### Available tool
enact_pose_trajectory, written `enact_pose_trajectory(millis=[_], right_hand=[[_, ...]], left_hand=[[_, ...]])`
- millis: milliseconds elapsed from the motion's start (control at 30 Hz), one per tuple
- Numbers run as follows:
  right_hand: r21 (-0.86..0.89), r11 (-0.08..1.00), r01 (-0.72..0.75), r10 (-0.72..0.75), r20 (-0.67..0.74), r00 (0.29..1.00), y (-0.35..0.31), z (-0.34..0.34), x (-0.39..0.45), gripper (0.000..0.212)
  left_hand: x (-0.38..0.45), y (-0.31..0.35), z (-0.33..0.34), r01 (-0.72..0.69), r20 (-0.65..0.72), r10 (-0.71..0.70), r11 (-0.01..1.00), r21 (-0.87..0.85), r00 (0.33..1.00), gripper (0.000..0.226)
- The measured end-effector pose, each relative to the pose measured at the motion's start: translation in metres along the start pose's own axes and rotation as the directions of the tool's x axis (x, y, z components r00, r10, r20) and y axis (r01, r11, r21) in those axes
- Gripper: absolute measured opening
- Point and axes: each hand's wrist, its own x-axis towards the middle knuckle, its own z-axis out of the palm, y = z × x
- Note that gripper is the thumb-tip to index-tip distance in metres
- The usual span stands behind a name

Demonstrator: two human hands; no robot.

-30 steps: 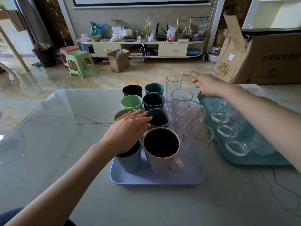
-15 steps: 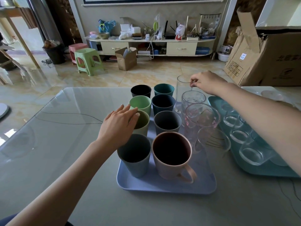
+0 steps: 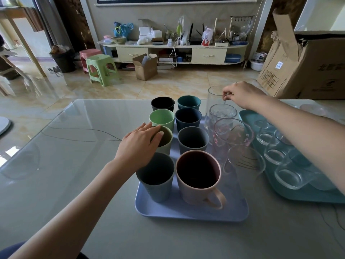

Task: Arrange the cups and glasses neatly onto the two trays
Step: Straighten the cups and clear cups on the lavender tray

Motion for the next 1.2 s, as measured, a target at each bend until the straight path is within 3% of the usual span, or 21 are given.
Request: enact_pose_trajectory(millis=[333, 667, 800, 900, 967, 1100, 1200], right_hand=[[0.018, 1.000, -0.006, 0.006, 0.002, 1.000, 0.005, -0.002, -0.006, 0.015], [0.152, 0.987, -0.053, 0.065, -0.075, 0.995, -0.003, 0.005, -0.011, 0.014], [0.173, 0.980, -0.094, 0.105, -0.056, 0.993, -0.001, 0.008, -0.013, 0.026], [0.376, 0.912, -0.164, 0.199, -0.056, 0.978, 0.000, 0.010, -0.031, 0.068], [0.494, 0.843, -0.214, 0.287, -0.076, 0.955, 0.000, 0.010, -0.056, 0.075], [0.494, 0.813, -0.306, 0.383, -0.059, 0.922, -0.004, 0.019, -0.135, 0.037], [0.522, 0.754, -0.397, 0.435, 0.055, 0.899, -0.007, 0.029, -0.201, 0.012]], left_hand=[[-0.001, 0.002, 0.000, -0.016, -0.016, 0.015, 1.000, -0.016, 1.000, 0.043], [-0.003, 0.006, -0.002, -0.015, -0.020, 0.014, 0.999, -0.034, 1.000, 0.043], [-0.002, 0.007, -0.004, 0.011, 0.006, -0.011, 0.986, -0.164, 1.000, 0.046], [0.001, 0.008, -0.007, 0.120, 0.047, -0.111, 0.898, -0.424, 0.993, 0.049], [0.005, 0.000, -0.007, 0.178, 0.045, -0.185, 0.805, -0.567, 0.982, 0.048], [0.010, -0.024, -0.002, 0.298, 0.100, -0.336, 0.613, -0.732, 0.936, 0.041], [0.004, -0.036, 0.012, 0.408, 0.188, -0.437, 0.489, -0.771, 0.880, 0.034]])
